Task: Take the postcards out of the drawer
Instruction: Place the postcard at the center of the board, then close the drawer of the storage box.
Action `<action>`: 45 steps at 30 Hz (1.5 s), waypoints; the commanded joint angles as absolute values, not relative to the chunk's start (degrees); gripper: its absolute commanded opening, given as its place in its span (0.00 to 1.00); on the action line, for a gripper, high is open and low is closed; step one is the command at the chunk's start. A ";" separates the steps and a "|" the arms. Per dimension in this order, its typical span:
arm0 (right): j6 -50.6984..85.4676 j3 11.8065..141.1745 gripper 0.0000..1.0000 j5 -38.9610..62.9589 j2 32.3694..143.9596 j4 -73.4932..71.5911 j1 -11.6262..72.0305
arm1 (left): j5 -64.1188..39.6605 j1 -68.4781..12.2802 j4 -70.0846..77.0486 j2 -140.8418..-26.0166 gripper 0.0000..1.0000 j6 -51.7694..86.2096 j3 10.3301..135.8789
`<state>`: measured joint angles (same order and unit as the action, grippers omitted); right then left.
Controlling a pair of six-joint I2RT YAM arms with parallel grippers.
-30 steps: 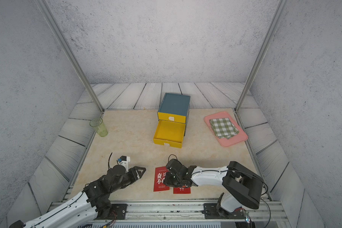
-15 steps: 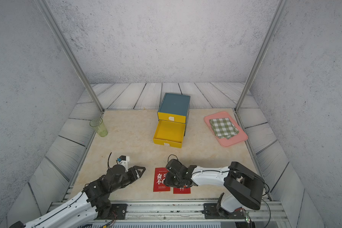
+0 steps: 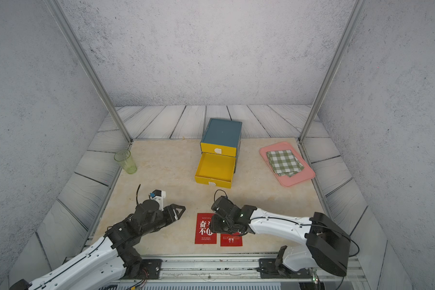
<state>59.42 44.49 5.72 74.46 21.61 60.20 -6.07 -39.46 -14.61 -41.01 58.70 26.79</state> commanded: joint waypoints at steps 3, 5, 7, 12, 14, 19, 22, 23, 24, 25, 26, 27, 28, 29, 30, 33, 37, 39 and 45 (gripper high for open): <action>47.49 50.27 0.50 -7.90 65.96 29.43 59.46 | -18.41 -31.76 -15.79 -55.43 0.56 40.85 47.81; 44.01 51.03 0.50 -10.57 65.07 29.20 57.85 | -22.03 -30.33 -17.07 -63.32 0.56 35.92 57.24; 41.29 51.81 0.50 -11.80 65.24 29.14 55.28 | -24.48 -29.26 -17.82 -71.18 0.56 32.62 66.35; 33.78 52.79 0.49 -12.03 69.12 24.21 49.89 | -31.45 -26.36 -14.76 -88.59 0.57 30.04 88.10; 31.91 53.91 0.49 -11.38 71.78 23.20 48.52 | -35.60 -25.85 -13.57 -95.15 0.57 29.89 95.54; 29.08 56.10 0.49 -9.85 78.44 19.74 46.53 | -39.93 -25.68 -12.07 -108.30 0.57 30.41 108.99; 28.22 56.86 0.49 -9.23 81.48 17.68 45.67 | -41.69 -25.58 -11.01 -114.49 0.58 30.66 114.83; 28.15 57.01 0.48 -9.18 82.40 17.13 45.30 | -42.53 -25.58 -10.85 -116.52 0.58 30.99 116.92; 28.21 57.15 0.48 -9.15 83.21 16.52 44.98 | -42.99 -25.50 -10.76 -118.36 0.58 31.39 118.93; 28.20 57.21 0.48 -9.23 83.92 15.92 44.72 | -43.46 -25.49 -10.72 -119.92 0.59 31.53 120.44; 28.30 57.21 0.48 -9.23 84.55 15.22 44.37 | -43.83 -25.49 -11.15 -121.64 0.59 31.76 122.25; 28.43 57.37 0.47 -9.19 85.12 14.63 44.00 | -44.12 -25.49 -11.71 -123.10 0.59 31.86 123.98; 28.31 57.46 0.47 -9.01 85.64 14.02 43.90 | -44.43 -25.41 -12.08 -124.23 0.59 31.88 125.17; 28.20 57.56 0.46 -8.76 86.19 13.38 43.62 | -44.64 -25.40 -12.69 -125.39 0.59 31.95 126.25; 28.21 57.70 0.45 -8.54 86.56 12.87 43.28 | -44.65 -25.33 -12.93 -126.21 0.59 32.15 126.99; 27.56 58.18 0.44 -8.33 87.84 12.16 42.34 | -44.40 -25.31 -12.77 -127.54 0.59 32.51 127.27; 26.92 58.92 0.42 -7.83 89.62 11.56 41.17 | -44.27 -25.22 -13.49 -128.97 0.59 32.44 128.25; 26.59 59.31 0.41 -7.50 90.11 11.45 40.83 | -44.25 -25.22 -14.61 -129.69 0.59 32.14 128.90; 26.42 59.50 0.40 -8.08 90.18 9.45 40.69 | -44.29 -25.22 -15.95 -130.57 0.59 31.45 128.83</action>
<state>27.33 57.69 -7.35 89.03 12.21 41.28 -43.35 -25.54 -14.92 -128.86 32.32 127.76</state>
